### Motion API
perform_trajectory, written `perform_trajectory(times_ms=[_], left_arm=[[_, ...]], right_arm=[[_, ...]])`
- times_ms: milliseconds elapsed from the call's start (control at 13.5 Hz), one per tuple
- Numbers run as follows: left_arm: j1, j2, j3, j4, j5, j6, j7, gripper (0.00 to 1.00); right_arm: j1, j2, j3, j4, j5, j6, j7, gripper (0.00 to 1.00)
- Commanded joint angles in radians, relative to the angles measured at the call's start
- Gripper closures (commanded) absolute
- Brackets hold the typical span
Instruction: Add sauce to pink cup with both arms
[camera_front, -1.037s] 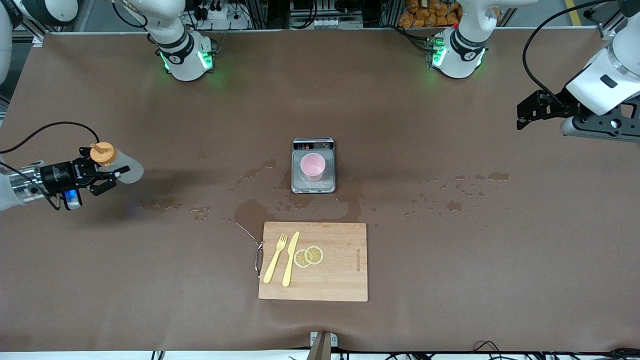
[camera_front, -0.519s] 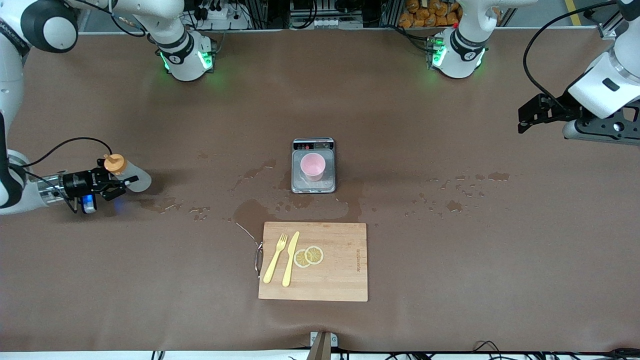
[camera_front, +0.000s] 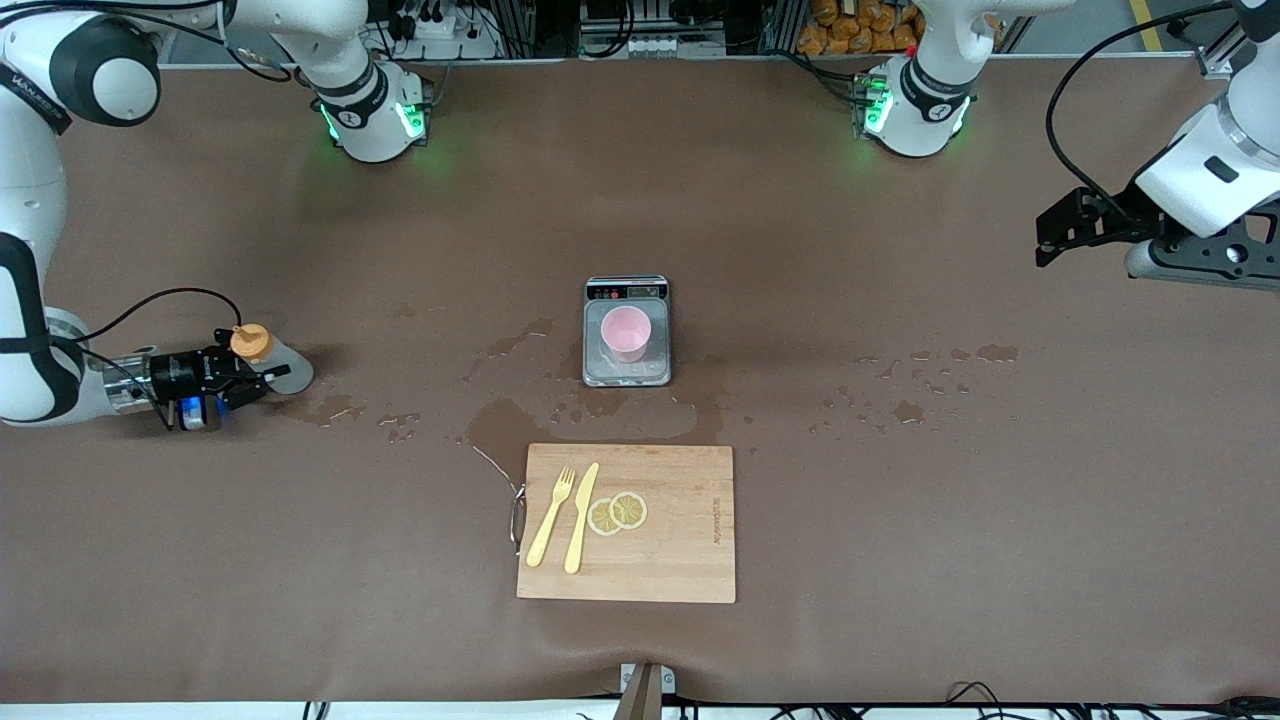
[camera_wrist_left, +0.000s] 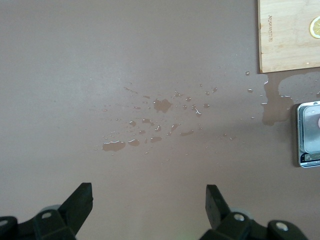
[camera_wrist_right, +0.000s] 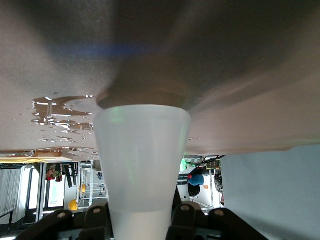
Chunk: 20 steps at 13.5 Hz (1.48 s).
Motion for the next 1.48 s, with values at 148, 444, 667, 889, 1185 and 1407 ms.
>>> perform_trajectory(times_ms=[148,444,667,889,1185,1407], left_arm=[[0.006,-0.002,-0.003,0.002,-0.010,-0.001,0.014,0.00],[0.006,-0.002,-0.003,0.002,-0.010,-0.001,0.013,0.00],[0.006,0.000,-0.003,0.001,-0.010,-0.001,0.013,0.00],[0.007,0.002,-0.002,0.001,-0.010,0.000,0.013,0.00],[0.012,0.002,-0.002,0.001,-0.008,0.000,0.013,0.00],[0.013,0.003,-0.003,0.001,-0.008,0.000,0.013,0.00]], right_arm=[[-0.009,0.018,0.016,0.017,-0.015,0.014,0.002,0.52],[-0.003,0.011,0.018,0.063,-0.058,0.008,0.010,0.00],[0.002,-0.008,0.021,0.149,-0.138,-0.029,0.028,0.00],[0.031,-0.016,0.021,0.279,-0.203,-0.133,0.134,0.00],[0.166,-0.084,0.019,0.396,-0.354,-0.233,0.234,0.00],[0.213,-0.145,0.036,0.435,-0.350,-0.278,0.231,0.00]])
